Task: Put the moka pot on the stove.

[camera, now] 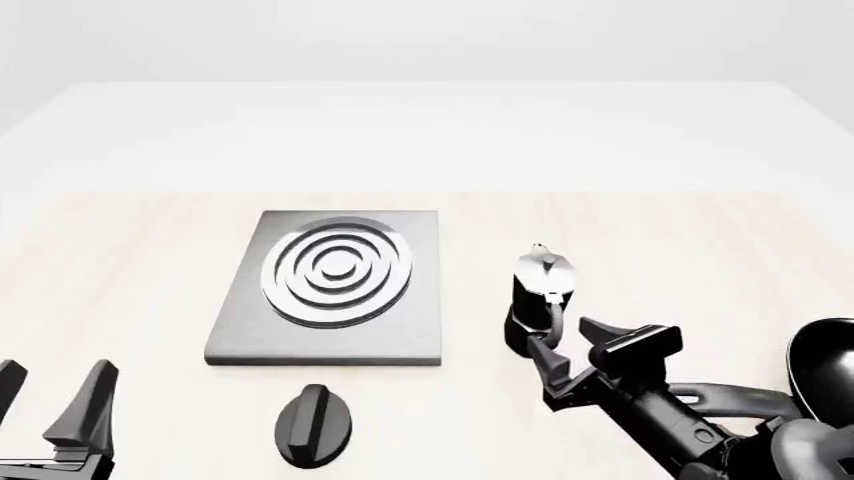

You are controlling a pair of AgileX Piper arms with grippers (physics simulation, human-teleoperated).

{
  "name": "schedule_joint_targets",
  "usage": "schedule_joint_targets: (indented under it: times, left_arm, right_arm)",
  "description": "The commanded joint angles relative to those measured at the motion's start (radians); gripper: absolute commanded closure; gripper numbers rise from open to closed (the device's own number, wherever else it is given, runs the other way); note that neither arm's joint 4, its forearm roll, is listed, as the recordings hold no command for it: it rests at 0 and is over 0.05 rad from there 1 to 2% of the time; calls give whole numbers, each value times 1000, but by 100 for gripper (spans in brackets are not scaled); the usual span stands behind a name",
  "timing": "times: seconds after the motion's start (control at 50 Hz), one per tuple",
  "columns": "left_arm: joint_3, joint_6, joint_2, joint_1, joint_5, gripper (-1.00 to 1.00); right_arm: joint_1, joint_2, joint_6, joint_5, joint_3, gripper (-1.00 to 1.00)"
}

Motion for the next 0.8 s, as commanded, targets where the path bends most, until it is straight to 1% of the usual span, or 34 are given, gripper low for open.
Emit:
schedule_joint_targets:
  times: [0.02,0.04,0.34,0.44,0.8]
  left_arm:
    - [0,0,0,0,0,-100]
    - [0,0,0,0,0,-100]
    - [0,0,0,0,0,-100]
    - [0,0,0,0,0,-100]
    - [0,0,0,0,0,-100]
  right_arm:
    - [3,8,1,-11,1,-100]
    - [2,8,0,-12,2,100]
    - [0,-26,3,-28,21,100]
    - [4,-52,3,-16,25,100]
    - [20,-228,-10,96,38,100]
